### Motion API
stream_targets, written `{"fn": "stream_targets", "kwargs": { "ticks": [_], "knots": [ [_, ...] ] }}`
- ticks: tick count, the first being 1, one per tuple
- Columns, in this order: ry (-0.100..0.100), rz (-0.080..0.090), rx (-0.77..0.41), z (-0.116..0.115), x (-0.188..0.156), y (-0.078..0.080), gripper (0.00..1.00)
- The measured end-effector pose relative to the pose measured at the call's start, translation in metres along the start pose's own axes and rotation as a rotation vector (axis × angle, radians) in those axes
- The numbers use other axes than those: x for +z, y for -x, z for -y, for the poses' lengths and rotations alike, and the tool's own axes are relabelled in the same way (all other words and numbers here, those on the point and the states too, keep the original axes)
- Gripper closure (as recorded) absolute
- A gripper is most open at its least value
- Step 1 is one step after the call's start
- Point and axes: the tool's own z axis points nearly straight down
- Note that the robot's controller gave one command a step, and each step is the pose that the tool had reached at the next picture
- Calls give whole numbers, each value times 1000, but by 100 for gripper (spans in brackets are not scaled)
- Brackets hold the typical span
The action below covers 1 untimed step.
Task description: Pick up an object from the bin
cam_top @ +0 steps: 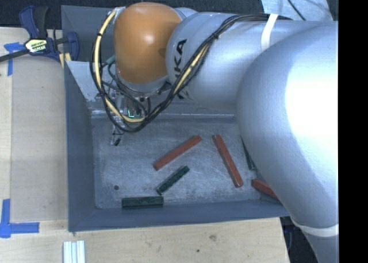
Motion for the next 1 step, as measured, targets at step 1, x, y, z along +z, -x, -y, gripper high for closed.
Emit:
{"fn": "stream_targets", "kwargs": {
  "ticks": [1],
  "knots": [
    [-3,2,135,60,72,1,0]
  ]
}}
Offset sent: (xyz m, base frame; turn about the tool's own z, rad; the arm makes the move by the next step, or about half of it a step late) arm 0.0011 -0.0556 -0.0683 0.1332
